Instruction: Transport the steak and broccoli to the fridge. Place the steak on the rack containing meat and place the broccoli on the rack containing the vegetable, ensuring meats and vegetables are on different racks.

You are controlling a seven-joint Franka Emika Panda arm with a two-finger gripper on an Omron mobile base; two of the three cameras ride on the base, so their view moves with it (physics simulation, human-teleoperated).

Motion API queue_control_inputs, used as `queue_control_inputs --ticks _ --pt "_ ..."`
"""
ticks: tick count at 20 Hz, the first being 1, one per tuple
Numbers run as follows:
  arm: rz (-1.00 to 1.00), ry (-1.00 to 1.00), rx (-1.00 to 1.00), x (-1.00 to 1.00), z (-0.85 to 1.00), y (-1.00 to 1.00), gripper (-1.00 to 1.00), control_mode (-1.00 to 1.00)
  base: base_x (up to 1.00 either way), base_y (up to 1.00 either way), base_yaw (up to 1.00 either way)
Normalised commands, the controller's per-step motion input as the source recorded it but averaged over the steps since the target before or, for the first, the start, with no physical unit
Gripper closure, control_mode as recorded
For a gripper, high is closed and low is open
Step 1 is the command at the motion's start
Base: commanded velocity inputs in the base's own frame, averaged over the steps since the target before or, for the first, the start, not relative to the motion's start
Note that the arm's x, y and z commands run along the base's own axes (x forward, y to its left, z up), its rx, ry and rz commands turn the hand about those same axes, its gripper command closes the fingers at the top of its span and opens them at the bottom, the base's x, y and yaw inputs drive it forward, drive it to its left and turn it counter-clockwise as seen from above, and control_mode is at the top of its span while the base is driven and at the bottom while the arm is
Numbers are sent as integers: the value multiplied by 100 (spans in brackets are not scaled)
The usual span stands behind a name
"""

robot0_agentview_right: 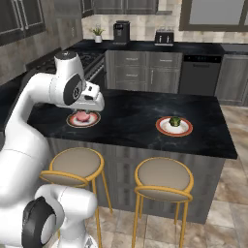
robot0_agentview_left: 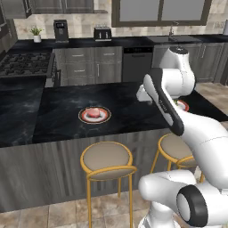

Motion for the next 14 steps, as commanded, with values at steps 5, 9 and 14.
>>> queue_control_inputs --ticks 5,9,14 --pt "1 -2 -1 -51 0 2 -100 -100 0 0 0" --pt "0 -20 -6 -100 0 3 -100 -100 0 0 0" --pt "0 -16 -5 -98 0 0 -100 -100 0 0 0"
